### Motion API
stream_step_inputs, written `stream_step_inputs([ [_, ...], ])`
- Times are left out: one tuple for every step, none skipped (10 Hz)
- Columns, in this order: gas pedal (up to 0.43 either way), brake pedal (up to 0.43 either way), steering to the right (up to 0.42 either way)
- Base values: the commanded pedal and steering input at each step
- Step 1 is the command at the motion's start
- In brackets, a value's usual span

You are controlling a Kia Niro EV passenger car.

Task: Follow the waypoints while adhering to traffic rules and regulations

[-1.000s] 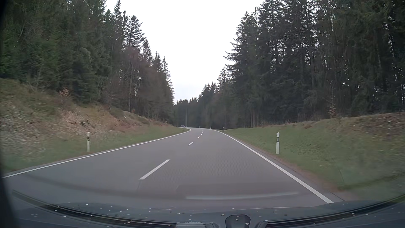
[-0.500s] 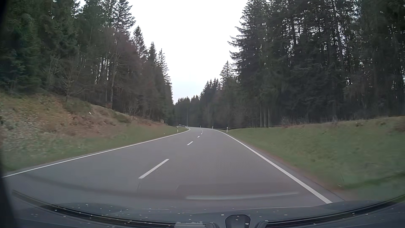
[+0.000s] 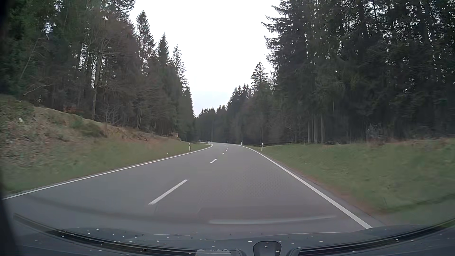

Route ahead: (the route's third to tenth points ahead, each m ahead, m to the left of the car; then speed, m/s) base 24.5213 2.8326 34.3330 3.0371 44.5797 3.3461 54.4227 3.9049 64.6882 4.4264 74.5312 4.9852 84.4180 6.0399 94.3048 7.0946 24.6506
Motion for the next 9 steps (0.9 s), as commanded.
stream_step_inputs([
  [0.28,0.0,-0.006],
  [0.28,0.0,-0.006],
  [0.28,0.0,-0.006],
  [0.268,0.0,-0.006],
  [0.268,0.0,-0.006],
  [0.268,0.0,-0.006],
  [0.26,0.0,-0.006],
  [0.26,0.0,-0.006],
  [0.248,0.0,-0.006],
])
